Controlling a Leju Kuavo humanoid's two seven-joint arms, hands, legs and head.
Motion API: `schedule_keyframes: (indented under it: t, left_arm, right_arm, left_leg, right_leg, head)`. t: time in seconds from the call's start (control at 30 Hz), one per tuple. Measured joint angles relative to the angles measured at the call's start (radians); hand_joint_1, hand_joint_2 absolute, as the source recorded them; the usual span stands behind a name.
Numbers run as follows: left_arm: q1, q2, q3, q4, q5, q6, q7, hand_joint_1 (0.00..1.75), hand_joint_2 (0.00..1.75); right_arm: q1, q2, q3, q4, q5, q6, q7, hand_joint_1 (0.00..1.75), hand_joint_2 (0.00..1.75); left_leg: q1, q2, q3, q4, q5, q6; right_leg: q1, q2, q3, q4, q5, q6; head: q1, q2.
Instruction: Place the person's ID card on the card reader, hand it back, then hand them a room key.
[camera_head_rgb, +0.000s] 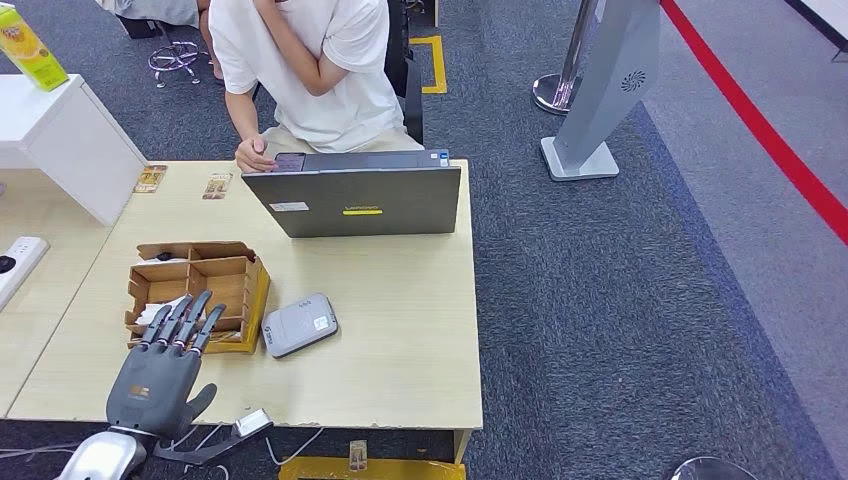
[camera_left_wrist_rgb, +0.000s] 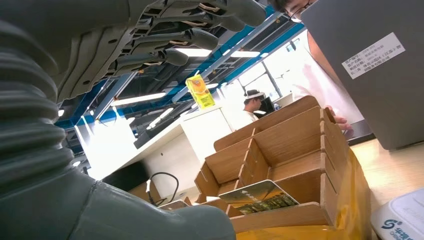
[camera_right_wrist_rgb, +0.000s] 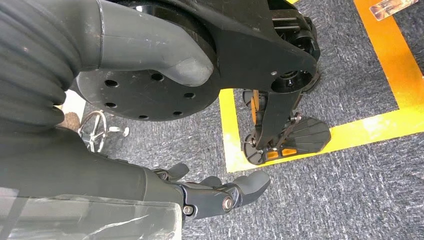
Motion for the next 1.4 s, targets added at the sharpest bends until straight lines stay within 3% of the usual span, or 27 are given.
schedule_keyframes:
  t: [0.27, 0.63, 1.4]
  left_arm:
    - [-0.003, -0.004, 0.006, 0.011, 0.001, 0.001, 0.002, 0.0, 1.75]
    - [-0.101, -0.07, 0.071, 0.19, 0.011, 0.059, 0.001, 0.0, 1.75]
    - [-0.168, -0.13, 0.075, 0.324, -0.021, 0.078, -0.014, 0.0, 1.75]
  right_arm:
    - [0.0, 0.0, 0.0, 0.0, 0.001, 0.0, 0.001, 0.0, 1.75]
    - [0.0, 0.0, 0.0, 0.0, 0.054, 0.011, 0.012, 0.0, 1.75]
    - [-0.002, 0.0, 0.0, 0.0, 0.071, 0.017, 0.021, 0.0, 1.75]
  left_leg:
    - [0.0, 0.0, 0.0, 0.0, 0.0, 0.0]
    - [0.0, 0.0, 0.0, 0.0, 0.0, 0.0]
    - [0.0, 0.0, 0.0, 0.0, 0.0, 0.0]
  right_leg:
    - [0.0, 0.0, 0.0, 0.0, 0.0, 0.0]
    - [0.0, -0.001, 0.0, 0.0, 0.001, -0.001]
    - [0.0, -0.001, 0.0, 0.0, 0.001, -0.001]
  head:
    - [0.0, 0.0]
    - [0.0, 0.0]
    - [0.0, 0.0]
